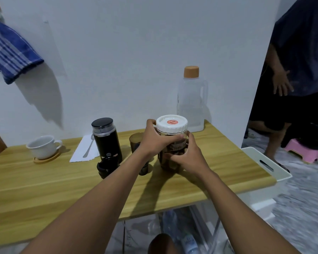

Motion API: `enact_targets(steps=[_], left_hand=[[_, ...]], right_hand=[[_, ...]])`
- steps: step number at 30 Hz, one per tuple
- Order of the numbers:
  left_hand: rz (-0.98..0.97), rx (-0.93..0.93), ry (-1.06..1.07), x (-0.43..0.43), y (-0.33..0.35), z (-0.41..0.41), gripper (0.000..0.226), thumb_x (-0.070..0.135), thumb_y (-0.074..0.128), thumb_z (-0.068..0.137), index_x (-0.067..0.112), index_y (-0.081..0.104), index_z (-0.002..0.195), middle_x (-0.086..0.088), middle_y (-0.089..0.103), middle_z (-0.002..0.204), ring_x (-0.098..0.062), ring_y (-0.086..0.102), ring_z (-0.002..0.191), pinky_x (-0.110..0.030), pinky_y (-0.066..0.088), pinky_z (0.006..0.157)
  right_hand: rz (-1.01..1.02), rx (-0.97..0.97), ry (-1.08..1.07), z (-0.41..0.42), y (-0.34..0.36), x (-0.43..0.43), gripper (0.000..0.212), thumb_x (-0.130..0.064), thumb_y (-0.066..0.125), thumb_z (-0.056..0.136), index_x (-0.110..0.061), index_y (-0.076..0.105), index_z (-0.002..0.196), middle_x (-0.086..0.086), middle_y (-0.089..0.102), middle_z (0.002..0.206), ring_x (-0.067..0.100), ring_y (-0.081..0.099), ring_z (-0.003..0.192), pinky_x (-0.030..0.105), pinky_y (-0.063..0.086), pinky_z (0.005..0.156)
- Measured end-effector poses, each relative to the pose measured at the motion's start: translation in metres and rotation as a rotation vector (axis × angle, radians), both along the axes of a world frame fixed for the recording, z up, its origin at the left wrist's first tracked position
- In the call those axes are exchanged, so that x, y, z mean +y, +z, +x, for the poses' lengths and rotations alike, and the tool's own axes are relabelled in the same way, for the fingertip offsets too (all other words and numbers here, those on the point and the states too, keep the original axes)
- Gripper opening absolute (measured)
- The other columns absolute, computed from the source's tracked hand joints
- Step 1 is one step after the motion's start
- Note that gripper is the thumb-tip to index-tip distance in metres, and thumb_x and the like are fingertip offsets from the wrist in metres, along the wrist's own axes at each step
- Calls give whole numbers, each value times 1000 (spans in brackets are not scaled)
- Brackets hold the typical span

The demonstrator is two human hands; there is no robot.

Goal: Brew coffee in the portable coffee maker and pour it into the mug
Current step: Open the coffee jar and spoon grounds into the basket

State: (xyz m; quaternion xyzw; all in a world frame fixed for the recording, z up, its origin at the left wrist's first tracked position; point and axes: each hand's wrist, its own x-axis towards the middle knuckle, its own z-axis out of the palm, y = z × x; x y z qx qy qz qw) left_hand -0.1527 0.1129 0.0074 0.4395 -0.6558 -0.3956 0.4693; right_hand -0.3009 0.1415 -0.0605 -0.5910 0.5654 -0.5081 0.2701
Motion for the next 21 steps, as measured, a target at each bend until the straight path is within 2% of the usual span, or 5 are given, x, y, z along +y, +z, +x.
enact_targets(steps=[5, 8, 11, 18, 21], left_hand=[[-5, 2, -6, -1, -10, 3, 89, 39, 97, 58, 25, 35, 121, 14, 52, 111, -2, 57, 102, -4, 48, 62], [10, -10, -1, -3, -14, 5, 93, 43, 96, 59, 28, 32, 125, 17, 48, 114, -6, 55, 109, -9, 48, 69], [44, -2, -36, -5, -17, 3, 99, 42, 97, 57, 28, 32, 130, 16, 50, 120, -5, 54, 114, -12, 48, 74], [-70, 66, -119, -6, -21, -7, 64, 4, 92, 65, 19, 63, 120, -3, 75, 108, -19, 72, 103, -43, 59, 91], [-54, 42, -91, -8, -23, -7, 74, 3, 92, 61, 12, 61, 128, -5, 74, 111, -19, 70, 107, -46, 57, 94]], right_hand=[[34, -93, 176, -11, -2, 8, 77, -41, 79, 73, -64, 35, 132, -37, 57, 120, -11, 55, 113, 10, 51, 79], [85, -272, 145, -27, 13, 3, 45, -51, 50, 84, -49, 50, 129, -11, 60, 130, 16, 56, 124, 36, 49, 96], [9, -287, -60, -34, 47, -4, 48, -59, 40, 84, -35, 58, 121, -1, 63, 125, 16, 62, 110, 36, 47, 85], [144, 481, -121, 10, 102, -15, 108, -99, 42, 53, -20, 55, 125, -1, 58, 116, 23, 57, 106, 39, 49, 82], [114, 682, -242, 22, 102, -21, 101, -92, 51, 54, -17, 50, 122, 1, 51, 111, 23, 48, 103, 34, 35, 72]])
